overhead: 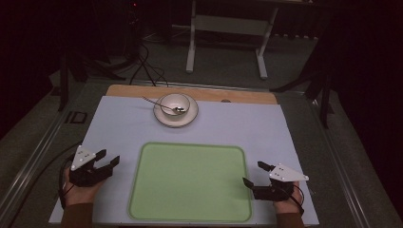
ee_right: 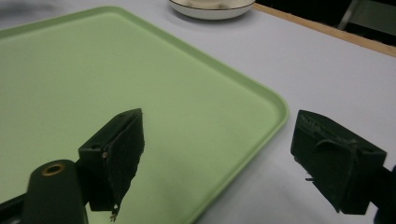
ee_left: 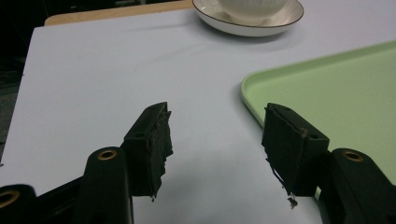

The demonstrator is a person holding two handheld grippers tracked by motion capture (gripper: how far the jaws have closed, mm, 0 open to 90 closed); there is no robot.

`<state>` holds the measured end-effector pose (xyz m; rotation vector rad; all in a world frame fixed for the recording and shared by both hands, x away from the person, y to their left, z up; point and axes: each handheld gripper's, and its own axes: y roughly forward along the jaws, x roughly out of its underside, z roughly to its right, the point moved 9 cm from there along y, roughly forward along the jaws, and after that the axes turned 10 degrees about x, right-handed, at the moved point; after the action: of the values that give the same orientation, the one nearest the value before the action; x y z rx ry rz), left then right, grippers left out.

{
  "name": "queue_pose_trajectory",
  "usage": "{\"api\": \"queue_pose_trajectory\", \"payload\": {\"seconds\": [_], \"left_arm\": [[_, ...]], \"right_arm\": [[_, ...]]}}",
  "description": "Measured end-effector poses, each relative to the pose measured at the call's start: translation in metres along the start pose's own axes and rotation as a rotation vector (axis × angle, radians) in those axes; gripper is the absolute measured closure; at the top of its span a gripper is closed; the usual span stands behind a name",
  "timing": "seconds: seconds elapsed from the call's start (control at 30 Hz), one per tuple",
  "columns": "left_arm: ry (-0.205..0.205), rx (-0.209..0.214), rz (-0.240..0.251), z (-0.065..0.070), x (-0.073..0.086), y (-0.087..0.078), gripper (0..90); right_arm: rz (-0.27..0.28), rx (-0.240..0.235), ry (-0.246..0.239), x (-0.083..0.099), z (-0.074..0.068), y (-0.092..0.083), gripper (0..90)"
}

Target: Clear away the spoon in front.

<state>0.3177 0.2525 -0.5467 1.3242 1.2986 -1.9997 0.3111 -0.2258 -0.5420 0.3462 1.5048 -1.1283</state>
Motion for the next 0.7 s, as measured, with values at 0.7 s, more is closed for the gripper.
{"api": "queue_pose_trajectory", "payload": {"seconds": [0.7], "left_arm": [[-0.026,0.021,0.005,0.0036,-0.0033,0.0039,40.6]], "right_arm": [[-0.021,0.004,-0.039,0.0029,0.0008,0.0033,17.0]]}}
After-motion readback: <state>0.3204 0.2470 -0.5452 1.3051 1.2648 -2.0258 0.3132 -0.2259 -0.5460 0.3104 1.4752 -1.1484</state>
